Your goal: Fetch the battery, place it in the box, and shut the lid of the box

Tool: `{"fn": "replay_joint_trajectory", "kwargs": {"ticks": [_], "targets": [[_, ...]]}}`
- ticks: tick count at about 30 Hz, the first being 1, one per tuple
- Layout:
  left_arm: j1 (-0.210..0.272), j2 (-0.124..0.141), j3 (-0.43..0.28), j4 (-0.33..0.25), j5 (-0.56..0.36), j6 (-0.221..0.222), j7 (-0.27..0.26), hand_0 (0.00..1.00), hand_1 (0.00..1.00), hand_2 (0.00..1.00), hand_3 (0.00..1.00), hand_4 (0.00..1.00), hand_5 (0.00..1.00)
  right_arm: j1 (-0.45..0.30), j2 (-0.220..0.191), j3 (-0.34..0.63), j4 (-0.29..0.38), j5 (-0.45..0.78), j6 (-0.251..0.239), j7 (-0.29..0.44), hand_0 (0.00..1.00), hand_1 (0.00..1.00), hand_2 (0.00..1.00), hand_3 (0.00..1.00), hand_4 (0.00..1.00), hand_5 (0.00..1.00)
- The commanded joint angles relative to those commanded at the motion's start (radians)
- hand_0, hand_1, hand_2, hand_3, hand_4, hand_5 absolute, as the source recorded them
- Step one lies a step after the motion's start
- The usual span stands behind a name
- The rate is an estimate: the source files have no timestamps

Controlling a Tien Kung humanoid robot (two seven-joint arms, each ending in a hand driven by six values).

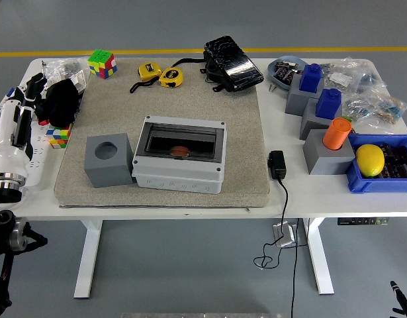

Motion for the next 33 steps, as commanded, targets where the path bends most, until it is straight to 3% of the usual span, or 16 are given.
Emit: {"fn": "replay_joint_trajectory", "kwargs": {"ticks": [33], "targets": [[0.002,0.002,0.009,-0.003,0.001,0.012,-0.004,0.933,0.934,0.888,0.868,0.998,0.998,-0.002,-0.005,-0.015,0.0,0.004,0.0,-0.007,0.839,0.793,0.765,0.797,0.998,0.998]]}}
